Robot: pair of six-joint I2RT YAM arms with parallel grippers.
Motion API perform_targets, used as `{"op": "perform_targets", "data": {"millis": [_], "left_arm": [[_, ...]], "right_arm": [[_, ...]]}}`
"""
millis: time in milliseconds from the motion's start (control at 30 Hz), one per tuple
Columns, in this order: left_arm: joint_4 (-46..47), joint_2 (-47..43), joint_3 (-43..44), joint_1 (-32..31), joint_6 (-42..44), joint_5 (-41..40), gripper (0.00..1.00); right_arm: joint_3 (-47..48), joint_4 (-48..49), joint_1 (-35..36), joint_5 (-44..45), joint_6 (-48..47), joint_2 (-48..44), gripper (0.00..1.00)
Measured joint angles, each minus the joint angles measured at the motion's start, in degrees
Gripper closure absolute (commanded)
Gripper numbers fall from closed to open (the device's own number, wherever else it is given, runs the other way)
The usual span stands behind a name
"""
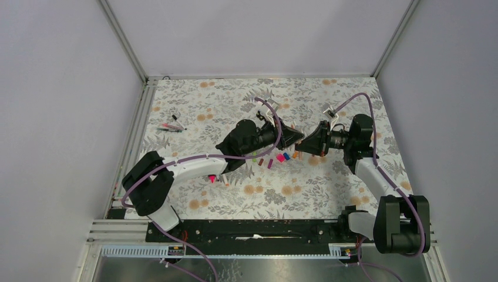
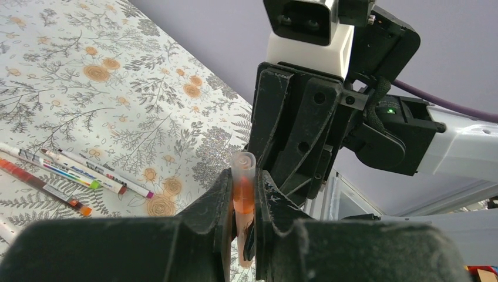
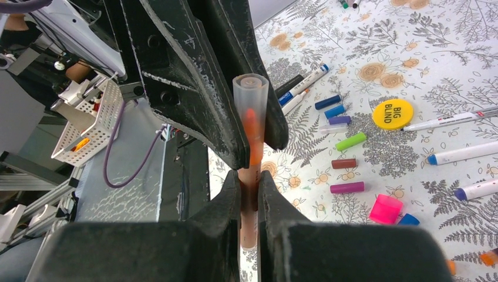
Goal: Open the pen caps
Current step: Open the pen cap from the pen, then place the pen at the center of the board.
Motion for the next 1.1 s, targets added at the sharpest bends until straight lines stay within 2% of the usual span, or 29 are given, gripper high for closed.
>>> {"op": "perform_targets", "data": {"millis": [500, 633, 800, 933, 1100], "left_arm": [[-2.2, 0.0, 1.0, 0.0, 0.6, -2.4, 1.00], [6.6, -0.8, 7.2, 4.0, 3.1, -12.1, 1.00], [15.4, -7.0, 12.1, 7.8, 5.2, -21.0, 1.00], [18.3, -9.1, 12.3, 7.0, 5.4, -22.1, 1.00], [14.5, -10.0, 8.0, 9.0, 1.4, -19.5, 1.00]], "right_arm": [[-0.2, 1.6, 0.7, 2.1, 0.0, 0.7, 1.00], [-4.3, -3.6, 1.9, -2.4, 0.1, 1.4, 1.00], [-5.7, -7.3, 2.8, -4.9, 0.2, 2.3, 1.00], [-5.7, -7.6, 2.8, -5.9, 0.1, 2.3, 1.00], [-5.7, -8.3, 1.8, -5.9, -0.5, 1.7, 1.00]]}}
